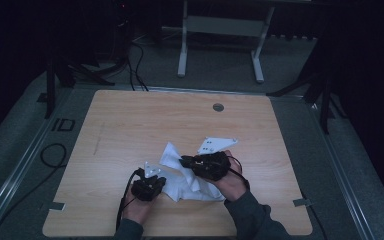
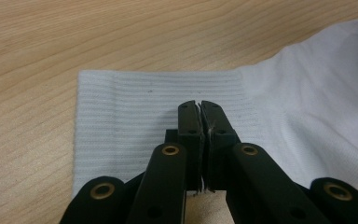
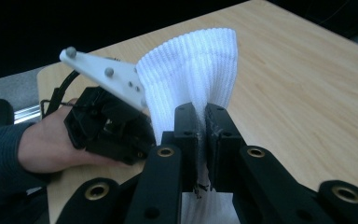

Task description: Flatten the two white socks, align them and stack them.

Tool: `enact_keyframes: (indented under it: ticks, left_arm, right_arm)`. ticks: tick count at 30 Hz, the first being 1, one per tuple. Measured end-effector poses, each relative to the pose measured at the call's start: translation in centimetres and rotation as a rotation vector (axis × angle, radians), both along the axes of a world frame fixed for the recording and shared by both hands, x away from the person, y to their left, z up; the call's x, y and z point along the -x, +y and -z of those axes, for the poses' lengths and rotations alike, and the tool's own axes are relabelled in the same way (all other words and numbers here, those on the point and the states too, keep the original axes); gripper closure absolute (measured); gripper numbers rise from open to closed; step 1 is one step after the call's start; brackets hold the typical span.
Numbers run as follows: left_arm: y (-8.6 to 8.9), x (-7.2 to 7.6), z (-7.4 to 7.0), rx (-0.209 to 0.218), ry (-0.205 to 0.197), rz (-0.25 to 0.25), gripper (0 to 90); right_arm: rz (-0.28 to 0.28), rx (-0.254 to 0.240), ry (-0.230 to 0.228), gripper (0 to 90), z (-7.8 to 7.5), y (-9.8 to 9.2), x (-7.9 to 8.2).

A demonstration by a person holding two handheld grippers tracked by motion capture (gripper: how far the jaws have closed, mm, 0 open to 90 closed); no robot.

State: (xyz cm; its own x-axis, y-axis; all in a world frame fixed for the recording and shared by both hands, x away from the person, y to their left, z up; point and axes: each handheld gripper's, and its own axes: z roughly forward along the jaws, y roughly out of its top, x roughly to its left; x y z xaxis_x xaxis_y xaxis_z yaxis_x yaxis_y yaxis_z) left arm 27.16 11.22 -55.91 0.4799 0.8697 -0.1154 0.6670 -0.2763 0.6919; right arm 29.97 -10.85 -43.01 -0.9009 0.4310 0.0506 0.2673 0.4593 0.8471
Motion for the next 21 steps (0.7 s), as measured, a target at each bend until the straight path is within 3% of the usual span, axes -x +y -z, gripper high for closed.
enact_keyframes:
  ticks: [11,21]
  left_arm:
    - [0.0,0.0,0.0,-0.005,0.0,0.002,87.1]
    - [-0.1,0.2,-0.2,-0.016,-0.021,0.004,85.9]
  right_arm:
    - [-0.024,-0.016,0.007,83.7,0.2,0.7,0.2]
    - [-0.009,-0.008,0.037,83.7,1.6,0.6,0.0]
